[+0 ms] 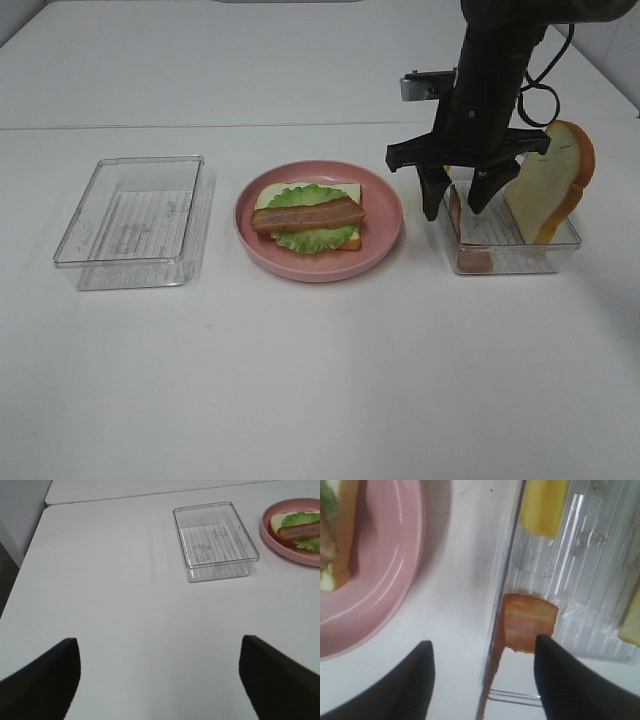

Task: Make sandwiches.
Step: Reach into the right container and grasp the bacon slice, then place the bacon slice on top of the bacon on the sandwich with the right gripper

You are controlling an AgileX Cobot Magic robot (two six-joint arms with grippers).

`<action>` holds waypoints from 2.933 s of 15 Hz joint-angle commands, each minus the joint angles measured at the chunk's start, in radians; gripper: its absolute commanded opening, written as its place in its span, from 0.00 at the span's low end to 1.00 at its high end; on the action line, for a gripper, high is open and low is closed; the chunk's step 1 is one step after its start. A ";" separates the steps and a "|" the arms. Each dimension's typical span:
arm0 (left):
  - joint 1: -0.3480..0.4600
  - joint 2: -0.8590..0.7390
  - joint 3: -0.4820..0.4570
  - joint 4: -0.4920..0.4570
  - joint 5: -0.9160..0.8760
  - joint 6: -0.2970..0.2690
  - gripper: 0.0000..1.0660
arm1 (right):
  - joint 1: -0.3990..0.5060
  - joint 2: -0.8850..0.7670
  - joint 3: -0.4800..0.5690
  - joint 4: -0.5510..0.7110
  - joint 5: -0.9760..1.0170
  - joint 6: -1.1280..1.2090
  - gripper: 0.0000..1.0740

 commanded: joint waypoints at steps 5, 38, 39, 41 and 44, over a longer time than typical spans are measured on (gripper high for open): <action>0.002 -0.012 0.002 0.000 -0.003 0.002 0.74 | 0.004 0.004 -0.001 -0.040 -0.006 0.030 0.00; 0.002 -0.012 0.002 0.001 -0.003 0.002 0.74 | 0.240 -0.009 -0.103 0.628 -0.406 -0.107 0.00; 0.002 -0.012 0.002 0.001 -0.003 0.002 0.74 | 0.238 0.020 -0.140 0.623 -0.406 -0.107 0.00; 0.002 -0.012 0.002 0.001 -0.003 0.002 0.74 | 0.237 0.051 -0.159 0.607 -0.423 -0.104 0.00; 0.002 -0.012 0.002 0.001 -0.003 0.002 0.74 | 0.234 0.097 -0.159 0.472 -0.437 -0.059 0.00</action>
